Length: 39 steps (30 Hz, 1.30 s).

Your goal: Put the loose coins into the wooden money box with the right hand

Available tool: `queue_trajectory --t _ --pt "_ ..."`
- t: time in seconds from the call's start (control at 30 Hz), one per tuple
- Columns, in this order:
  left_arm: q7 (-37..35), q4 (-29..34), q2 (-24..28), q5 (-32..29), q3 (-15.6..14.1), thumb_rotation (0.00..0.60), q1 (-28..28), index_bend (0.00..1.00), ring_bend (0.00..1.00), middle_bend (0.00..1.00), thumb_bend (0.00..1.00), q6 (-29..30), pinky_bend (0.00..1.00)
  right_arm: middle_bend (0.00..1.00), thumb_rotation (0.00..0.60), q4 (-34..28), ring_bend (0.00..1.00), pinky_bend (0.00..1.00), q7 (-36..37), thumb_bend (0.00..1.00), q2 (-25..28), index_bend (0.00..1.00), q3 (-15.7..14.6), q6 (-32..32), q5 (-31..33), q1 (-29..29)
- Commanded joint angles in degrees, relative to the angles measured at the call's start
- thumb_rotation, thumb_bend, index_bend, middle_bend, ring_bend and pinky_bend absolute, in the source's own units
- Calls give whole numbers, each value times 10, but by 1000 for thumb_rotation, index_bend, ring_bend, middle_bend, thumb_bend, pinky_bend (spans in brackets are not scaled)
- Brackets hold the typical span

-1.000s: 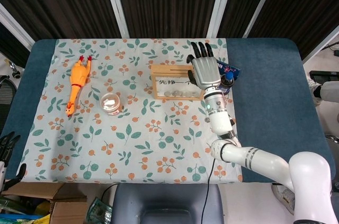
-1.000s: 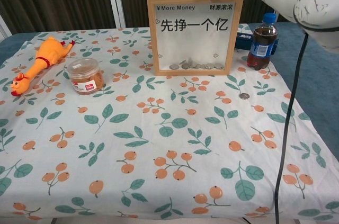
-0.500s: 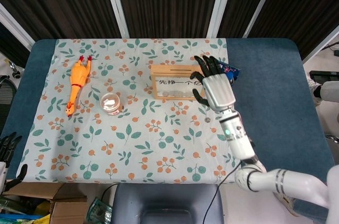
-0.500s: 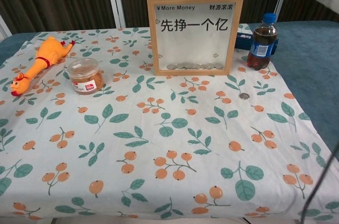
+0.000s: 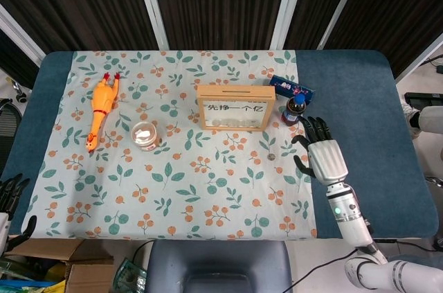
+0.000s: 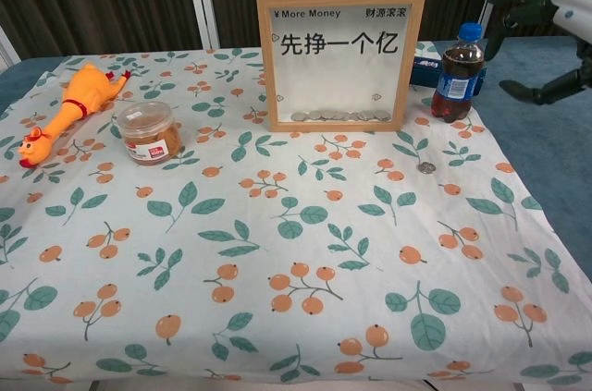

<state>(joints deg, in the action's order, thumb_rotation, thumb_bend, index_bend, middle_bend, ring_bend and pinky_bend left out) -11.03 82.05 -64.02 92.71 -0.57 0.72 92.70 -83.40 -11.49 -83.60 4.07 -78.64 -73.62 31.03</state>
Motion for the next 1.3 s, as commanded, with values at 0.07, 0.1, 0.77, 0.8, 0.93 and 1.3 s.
queue_trajectory --t 0.07,0.1,0.77,0.8,0.93,1.3 --pt "0 0 0 0 0 600 0 0 0 0 437 0 0 170 600 85 0 0 19 518 -51 526 -1 56 13 -3" --pt "0 0 0 0 0 600 0 0 0 0 437 0 0 170 600 96 0 0 18 518 -58 528 0 65 15 -1" --pt "-5 -2 1 -4 1 600 0 0 0 0 437 -1 0 169 600 290 0 0 16 519 -188 536 37 187 32 36" --pt "-5 -2 1 -4 1 600 0 0 0 0 437 -1 0 169 600 295 0 0 16 519 -192 537 39 190 32 38" --pt "-6 -2 2 -4 1 600 0 0 0 0 437 -2 0 169 600 307 0 0 12 518 -203 538 43 201 27 48" --pt "-12 -3 3 -4 1 600 -1 0 0 0 437 1 0 170 600 314 0 0 1 519 -211 549 45 211 17 49"
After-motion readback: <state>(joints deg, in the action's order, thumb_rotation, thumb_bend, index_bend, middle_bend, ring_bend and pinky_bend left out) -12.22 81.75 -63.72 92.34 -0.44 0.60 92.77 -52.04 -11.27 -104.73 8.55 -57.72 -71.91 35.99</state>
